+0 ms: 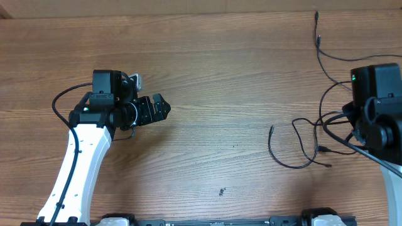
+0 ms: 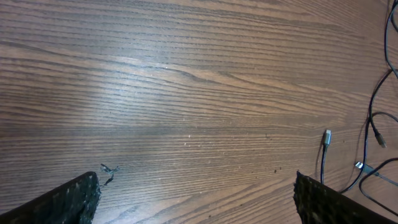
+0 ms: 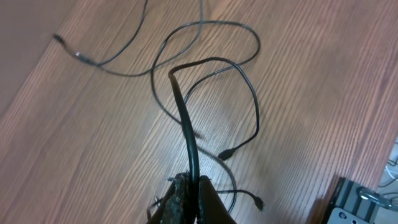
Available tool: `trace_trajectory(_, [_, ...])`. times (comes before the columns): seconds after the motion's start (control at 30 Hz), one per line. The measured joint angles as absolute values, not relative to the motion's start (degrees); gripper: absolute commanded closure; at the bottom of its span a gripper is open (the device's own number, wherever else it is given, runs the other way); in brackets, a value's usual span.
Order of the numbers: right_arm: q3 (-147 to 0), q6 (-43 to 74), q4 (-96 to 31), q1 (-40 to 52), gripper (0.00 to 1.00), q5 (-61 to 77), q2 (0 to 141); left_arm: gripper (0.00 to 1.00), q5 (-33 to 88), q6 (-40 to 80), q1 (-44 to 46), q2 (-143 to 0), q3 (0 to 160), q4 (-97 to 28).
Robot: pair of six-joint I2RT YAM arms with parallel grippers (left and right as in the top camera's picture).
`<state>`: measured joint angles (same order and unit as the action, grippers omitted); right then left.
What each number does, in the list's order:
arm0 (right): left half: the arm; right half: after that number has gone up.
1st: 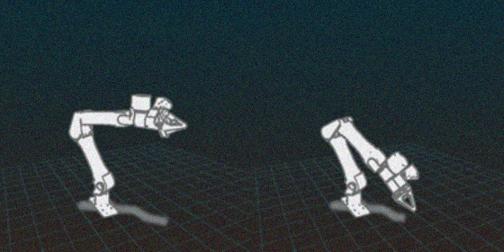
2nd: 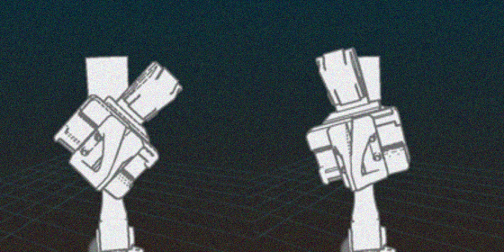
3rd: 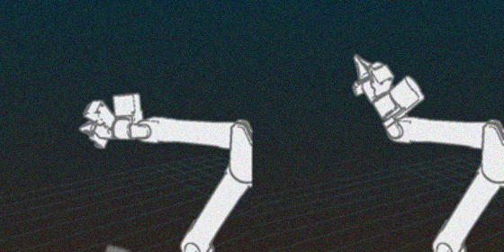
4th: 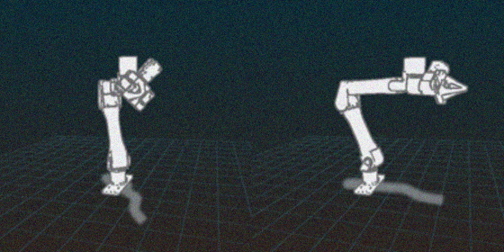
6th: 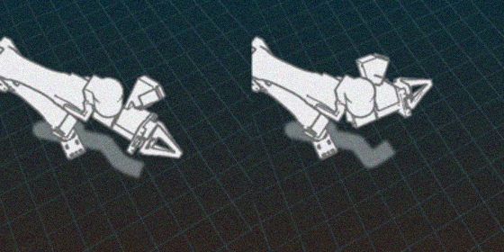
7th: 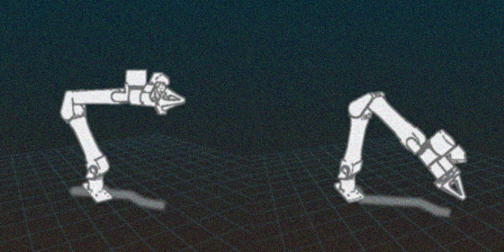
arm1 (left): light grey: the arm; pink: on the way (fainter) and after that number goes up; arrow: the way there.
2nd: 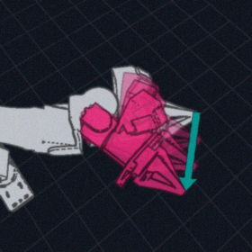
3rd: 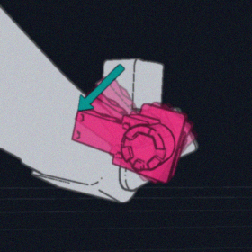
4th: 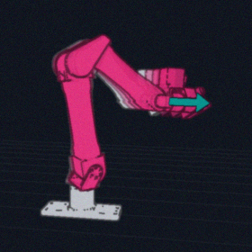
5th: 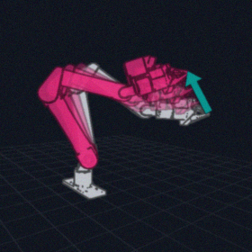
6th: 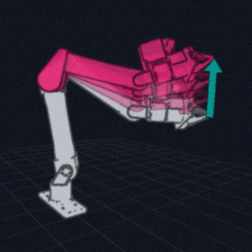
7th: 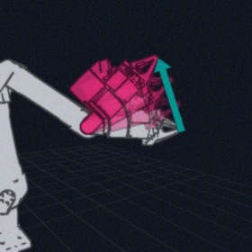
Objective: Untangle cables
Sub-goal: 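Lay the cable on the right side and release it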
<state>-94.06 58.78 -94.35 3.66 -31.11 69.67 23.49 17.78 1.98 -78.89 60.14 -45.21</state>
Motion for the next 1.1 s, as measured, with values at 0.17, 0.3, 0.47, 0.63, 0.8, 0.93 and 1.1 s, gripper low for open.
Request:
trace_trajectory(0.17, [-94.0,52.16,-90.61,-5.61,0.96,-29.26,69.71,0.0,23.49,17.78,1.98,-78.89,60.14,-45.19])
trace_trajectory(0.3, [-93.93,45.65,-87.13,-14.72,0.96,-25.26,70.46,0.01,23.49,17.78,1.98,-78.89,60.14,-45.21])
trace_trajectory(0.47, [-93.93,39.55,-84.79,-26.37,0.96,-18.9,76.55,0.0,23.49,17.78,1.98,-78.89,60.14,-45.19])
trace_trajectory(0.63, [-93.89,37.26,-83.18,-34.87,0.96,-14.06,82.04,0.0,23.49,17.78,1.98,-78.89,60.14,-45.21])
trace_trajectory(0.8, [-93.82,36.49,-80.55,-42.28,0.96,-11.4,87.94,0.0,23.49,17.78,1.98,-78.89,60.14,-45.21])
trace_trajectory(0.93, [-93.67,36.29,-76.99,-47.51,0.96,-10.7,91.07,0.0,23.49,17.78,1.98,-78.89,60.14,-45.19])
trace_trajectory(1.1, [-93.67,36.23,-71.77,-51.16,0.96,-10.81,91.35,0.0,23.49,17.78,1.98,-78.89,60.14,-45.21])
